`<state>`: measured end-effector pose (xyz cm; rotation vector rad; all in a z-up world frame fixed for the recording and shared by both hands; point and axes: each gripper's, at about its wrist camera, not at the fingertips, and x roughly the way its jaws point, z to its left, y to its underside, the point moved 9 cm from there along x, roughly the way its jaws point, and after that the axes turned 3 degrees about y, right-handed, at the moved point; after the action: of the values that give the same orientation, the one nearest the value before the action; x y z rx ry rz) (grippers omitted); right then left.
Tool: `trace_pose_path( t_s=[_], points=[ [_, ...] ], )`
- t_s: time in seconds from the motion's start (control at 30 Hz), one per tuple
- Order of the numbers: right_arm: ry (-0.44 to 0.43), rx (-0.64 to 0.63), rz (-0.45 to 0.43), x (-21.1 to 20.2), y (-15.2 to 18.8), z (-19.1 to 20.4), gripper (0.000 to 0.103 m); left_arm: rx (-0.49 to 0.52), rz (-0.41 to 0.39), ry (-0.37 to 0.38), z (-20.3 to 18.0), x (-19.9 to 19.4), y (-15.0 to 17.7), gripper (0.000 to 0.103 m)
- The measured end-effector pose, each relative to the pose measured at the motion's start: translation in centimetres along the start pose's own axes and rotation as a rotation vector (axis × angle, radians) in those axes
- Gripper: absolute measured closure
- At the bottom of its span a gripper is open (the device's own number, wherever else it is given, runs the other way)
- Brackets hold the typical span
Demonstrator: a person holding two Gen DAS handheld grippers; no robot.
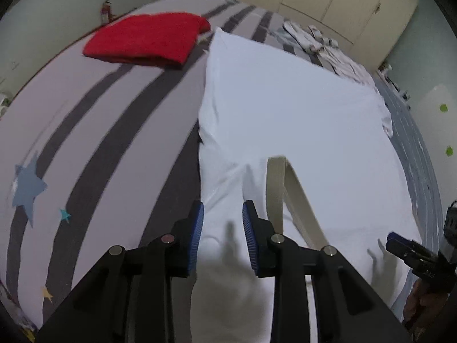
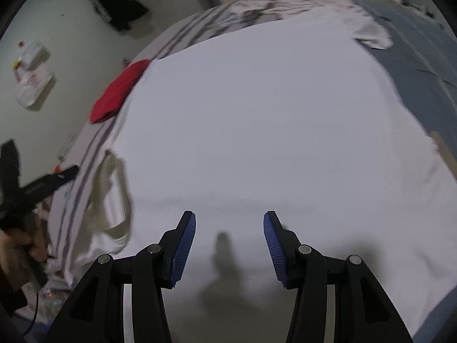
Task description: Fold clothes
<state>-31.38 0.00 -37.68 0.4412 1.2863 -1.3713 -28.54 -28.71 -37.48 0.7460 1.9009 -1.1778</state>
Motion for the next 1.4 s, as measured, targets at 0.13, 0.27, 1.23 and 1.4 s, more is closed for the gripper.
trace_pose_path(
  t_s=[0.13,0.27,1.23,1.4],
  points=[
    [-0.050,-0.076,0.013,1.0,0.5,3.5,0.057,0.054,0.043,0.068,-2.2,1.9,0.0,0.078],
    [-0.046,-0.101,0.017,1.9,0.6,4.9,0.057,0.113,0.070,0.060,-4.4,3.5,0.5,0.078],
    [-0.096,-0.280,0.033,5.6,1.5,12.5,0.057,0.167,0.054,0.055,-2.6,1.6,2.7,0.078],
    [-0.006,-0.216,0.035,5.8,1.0,8.8,0.061,0.273,0.102,0.084,-6.4,4.0,4.3,0.078]
  ],
)
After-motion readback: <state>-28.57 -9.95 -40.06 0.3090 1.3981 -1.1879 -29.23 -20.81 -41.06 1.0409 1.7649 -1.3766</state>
